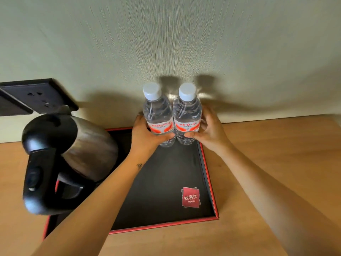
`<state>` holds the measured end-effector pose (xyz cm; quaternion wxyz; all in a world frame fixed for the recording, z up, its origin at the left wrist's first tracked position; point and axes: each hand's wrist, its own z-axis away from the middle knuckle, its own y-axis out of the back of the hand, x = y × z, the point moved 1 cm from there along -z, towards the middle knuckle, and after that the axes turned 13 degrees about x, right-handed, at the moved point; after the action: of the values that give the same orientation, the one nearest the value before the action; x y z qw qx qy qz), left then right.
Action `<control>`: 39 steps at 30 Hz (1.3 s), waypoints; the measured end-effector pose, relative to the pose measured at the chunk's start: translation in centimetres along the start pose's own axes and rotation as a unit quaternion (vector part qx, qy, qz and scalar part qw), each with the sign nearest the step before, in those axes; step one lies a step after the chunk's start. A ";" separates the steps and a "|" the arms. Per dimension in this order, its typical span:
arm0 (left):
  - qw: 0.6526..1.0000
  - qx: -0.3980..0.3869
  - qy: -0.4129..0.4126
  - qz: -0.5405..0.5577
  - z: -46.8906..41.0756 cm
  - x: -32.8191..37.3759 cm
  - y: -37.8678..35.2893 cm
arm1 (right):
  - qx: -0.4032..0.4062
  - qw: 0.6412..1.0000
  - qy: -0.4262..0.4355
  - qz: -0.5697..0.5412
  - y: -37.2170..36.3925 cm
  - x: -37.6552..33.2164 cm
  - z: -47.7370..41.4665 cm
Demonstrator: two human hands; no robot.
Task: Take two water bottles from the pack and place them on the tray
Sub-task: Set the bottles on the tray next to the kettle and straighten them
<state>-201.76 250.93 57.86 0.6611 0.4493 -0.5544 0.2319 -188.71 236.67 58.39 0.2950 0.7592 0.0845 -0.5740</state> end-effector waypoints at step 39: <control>0.937 -0.064 -0.186 -0.288 -0.6 15.1 4.3 | -0.037 0.957 0.157 0.242 4.3 -14.1 -2.1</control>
<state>-200.69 250.61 73.50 0.6116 0.5819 -0.5279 -0.0925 -189.62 237.29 73.23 0.4355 0.8262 -0.0351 -0.3556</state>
